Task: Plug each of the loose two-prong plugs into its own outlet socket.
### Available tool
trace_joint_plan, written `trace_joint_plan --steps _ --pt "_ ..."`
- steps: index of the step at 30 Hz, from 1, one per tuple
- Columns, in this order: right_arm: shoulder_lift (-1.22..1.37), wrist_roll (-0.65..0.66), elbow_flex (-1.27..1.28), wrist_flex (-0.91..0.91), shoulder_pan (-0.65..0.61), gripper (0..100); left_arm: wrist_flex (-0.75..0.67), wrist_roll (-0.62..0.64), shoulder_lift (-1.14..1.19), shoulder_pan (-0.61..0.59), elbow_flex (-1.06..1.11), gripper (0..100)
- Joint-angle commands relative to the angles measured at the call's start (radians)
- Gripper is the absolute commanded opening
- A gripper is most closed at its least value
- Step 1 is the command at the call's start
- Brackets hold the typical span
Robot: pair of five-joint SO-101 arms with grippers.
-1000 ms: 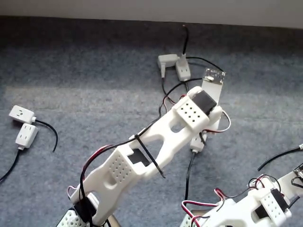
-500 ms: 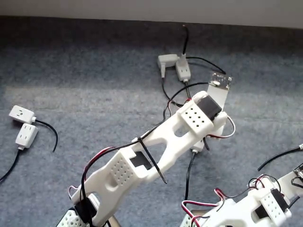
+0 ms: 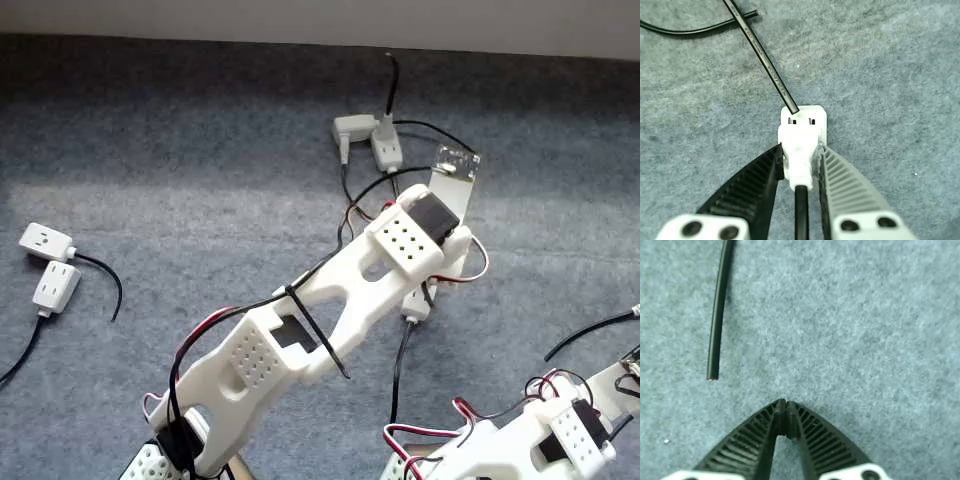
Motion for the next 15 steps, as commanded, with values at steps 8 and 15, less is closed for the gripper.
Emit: trace_joint_plan --steps 8,15 --pt "-0.015 0.014 -0.002 -0.016 -0.007 0.9 -0.011 -0.012 -0.01 -0.001 -0.03 1" --pt "-0.015 0.014 -0.002 -0.016 -0.005 0.9 -0.026 -0.012 0.048 0.005 -0.038 1"
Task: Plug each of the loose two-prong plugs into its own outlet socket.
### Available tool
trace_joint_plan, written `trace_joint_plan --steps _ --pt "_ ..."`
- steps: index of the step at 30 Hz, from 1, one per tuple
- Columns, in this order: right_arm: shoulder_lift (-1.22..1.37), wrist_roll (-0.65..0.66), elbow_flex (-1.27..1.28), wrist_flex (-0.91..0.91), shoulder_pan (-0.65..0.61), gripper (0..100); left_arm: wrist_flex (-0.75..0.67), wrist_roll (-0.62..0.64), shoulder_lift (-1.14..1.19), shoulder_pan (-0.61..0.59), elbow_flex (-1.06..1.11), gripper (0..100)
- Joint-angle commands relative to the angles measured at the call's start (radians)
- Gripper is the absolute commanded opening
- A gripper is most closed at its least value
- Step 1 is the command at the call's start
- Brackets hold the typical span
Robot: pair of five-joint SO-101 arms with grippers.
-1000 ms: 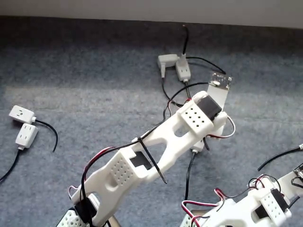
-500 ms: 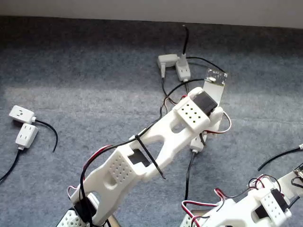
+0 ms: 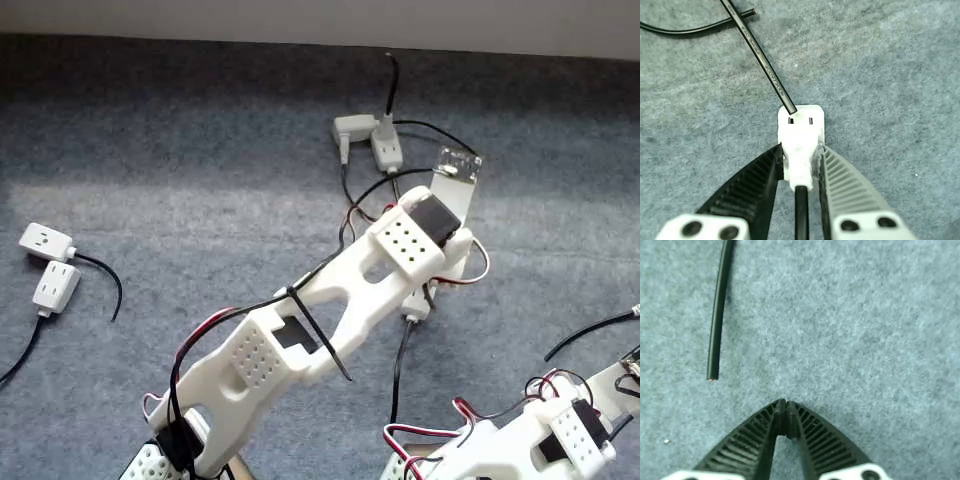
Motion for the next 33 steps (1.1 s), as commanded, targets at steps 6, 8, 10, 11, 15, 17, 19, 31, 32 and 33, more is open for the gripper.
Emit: trace_joint_plan --steps 6,8,10,11,15,17,19,31,32,33 --pt "-0.015 0.014 -0.002 -0.016 -0.005 0.9 -0.032 -0.014 0.045 0.027 -0.031 1" --pt "-0.015 0.014 -0.002 -0.016 -0.005 0.9 -0.032 -0.014 0.045 0.022 -0.031 1" --pt "-0.015 0.014 -0.002 -0.016 -0.005 0.9 -0.031 -0.014 0.045 0.019 -0.031 1" --pt "-0.015 0.014 -0.002 -0.016 -0.005 0.9 -0.031 -0.014 0.045 0.019 -0.031 1" --pt "-0.015 0.014 -0.002 -0.016 -0.004 0.9 0.038 -0.015 0.045 0.019 -0.036 1" --pt "-0.015 0.014 -0.002 -0.016 -0.004 0.9 0.101 -0.026 0.045 0.019 -0.068 1" --pt "-0.015 0.014 -0.002 -0.016 -0.004 0.9 0.161 -0.058 0.045 0.019 -0.11 1" --pt "-0.015 0.014 -0.002 -0.016 -0.004 0.9 0.178 -0.072 0.051 -0.03 -0.166 1" --pt "-0.015 0.014 -0.002 -0.016 -0.004 0.9 0.172 -0.072 0.053 -0.041 -0.188 1" --pt "-0.015 0.014 -0.002 -0.016 -0.004 0.9 0.167 -0.072 0.053 -0.053 -0.206 1"
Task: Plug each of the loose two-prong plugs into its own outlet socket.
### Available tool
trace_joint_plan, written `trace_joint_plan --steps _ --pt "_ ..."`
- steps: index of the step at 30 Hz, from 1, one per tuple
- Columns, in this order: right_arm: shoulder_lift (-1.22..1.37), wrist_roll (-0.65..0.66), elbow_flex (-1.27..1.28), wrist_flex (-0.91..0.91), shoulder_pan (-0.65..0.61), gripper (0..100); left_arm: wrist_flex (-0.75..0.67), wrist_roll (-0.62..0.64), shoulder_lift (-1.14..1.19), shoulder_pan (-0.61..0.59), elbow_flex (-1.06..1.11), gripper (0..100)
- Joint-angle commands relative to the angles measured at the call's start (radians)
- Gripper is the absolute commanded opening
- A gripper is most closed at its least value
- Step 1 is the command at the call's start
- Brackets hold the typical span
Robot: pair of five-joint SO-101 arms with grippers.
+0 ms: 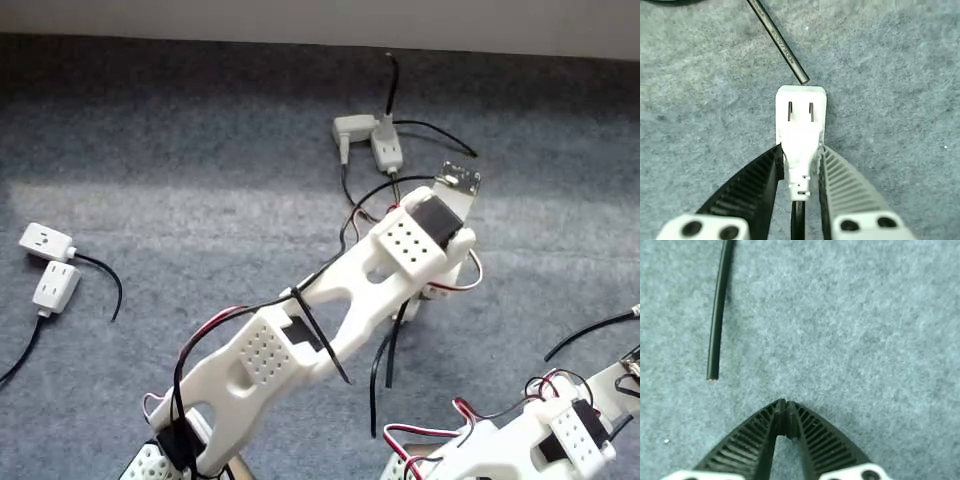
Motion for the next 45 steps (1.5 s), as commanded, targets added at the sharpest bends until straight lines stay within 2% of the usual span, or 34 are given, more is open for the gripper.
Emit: trace_joint_plan --steps 1,5,17,22,25,33,39,45 --pt "-0.015 0.014 -0.002 -0.016 -0.004 0.9 -0.012 -0.015 -0.012 -0.064 -0.102 1" --pt "-0.015 0.014 -0.002 -0.016 -0.004 0.9 -0.012 -0.08 -0.012 -0.085 -0.131 1" --pt "-0.015 0.006 -0.008 -0.018 -0.016 0.9 0.017 -0.147 -0.048 -0.127 -0.134 1" --pt "-0.015 -0.071 -0.031 -0.035 -0.102 0.9 0.017 -0.176 -0.16 -0.114 -0.128 1" --pt "-0.007 -0.072 -0.061 -0.062 -0.156 0.9 0.018 -0.178 -0.223 -0.114 -0.108 1" --pt "-0.015 -0.087 -0.071 -0.203 -0.344 0.9 0.018 -0.181 -0.515 -0.12 0.124 1" --pt "-0.008 -0.281 -0.173 -0.199 -0.487 0.9 0.006 -0.181 -0.792 -0.122 0.395 1" --pt "-0.007 -0.351 -0.234 -0.17 -0.628 0.9 -0.244 -0.183 -1.03 -0.114 0.811 1"
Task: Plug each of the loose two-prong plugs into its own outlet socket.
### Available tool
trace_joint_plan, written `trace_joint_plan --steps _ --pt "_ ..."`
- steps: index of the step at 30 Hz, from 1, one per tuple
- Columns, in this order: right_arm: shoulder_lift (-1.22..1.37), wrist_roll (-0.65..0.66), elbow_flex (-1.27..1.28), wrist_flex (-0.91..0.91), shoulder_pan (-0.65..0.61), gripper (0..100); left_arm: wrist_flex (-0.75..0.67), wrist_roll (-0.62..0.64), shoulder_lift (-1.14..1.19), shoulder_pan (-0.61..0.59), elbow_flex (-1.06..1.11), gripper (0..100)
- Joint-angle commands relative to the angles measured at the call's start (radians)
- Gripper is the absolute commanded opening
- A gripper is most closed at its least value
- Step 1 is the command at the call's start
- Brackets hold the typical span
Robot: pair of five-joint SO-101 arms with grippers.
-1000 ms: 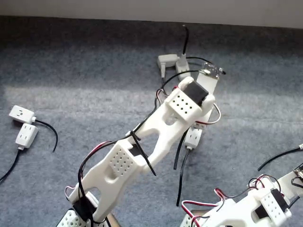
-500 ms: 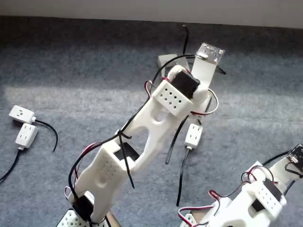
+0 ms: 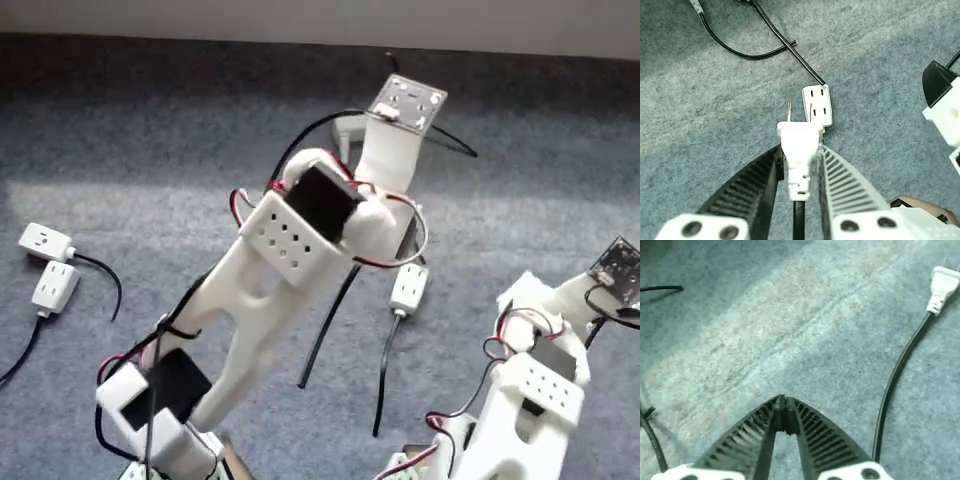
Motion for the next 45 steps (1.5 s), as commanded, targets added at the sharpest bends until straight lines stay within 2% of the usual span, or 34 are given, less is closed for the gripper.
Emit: trace_joint_plan --steps 1,5,12,16,23,29,33,45 --pt "-0.007 -0.018 -0.082 0.044 -0.091 0.9 -0.233 -0.011 -0.228 -0.001 0.323 1" --pt "-0.005 -0.015 -0.133 0.143 -0.148 0.9 -0.529 -0.011 -0.403 -0.012 0.633 1" --pt "-0.004 -0.02 -0.176 0.15 -0.168 0.9 -1.117 -0.011 -0.544 -0.088 1.138 1" --pt "-0.002 -0.025 -0.262 0.179 -0.171 0.9 -1.393 -0.011 -0.581 -0.081 1.342 1" --pt "0.15 -0.025 -0.486 0.338 -0.332 0.8 -1.892 -0.011 -0.593 0.002 1.615 1" --pt "0.367 -0.014 -0.773 0.544 -0.375 0.8 -2.259 -0.195 -0.587 0.019 1.768 1" --pt "0.469 -0.014 -0.974 0.7 -0.438 0.8 -2.371 -0.212 -0.585 0.039 1.814 1" --pt "0.495 -0.014 -1.208 0.828 -0.493 0.8 -2.369 -0.213 -0.584 0.065 1.827 1"
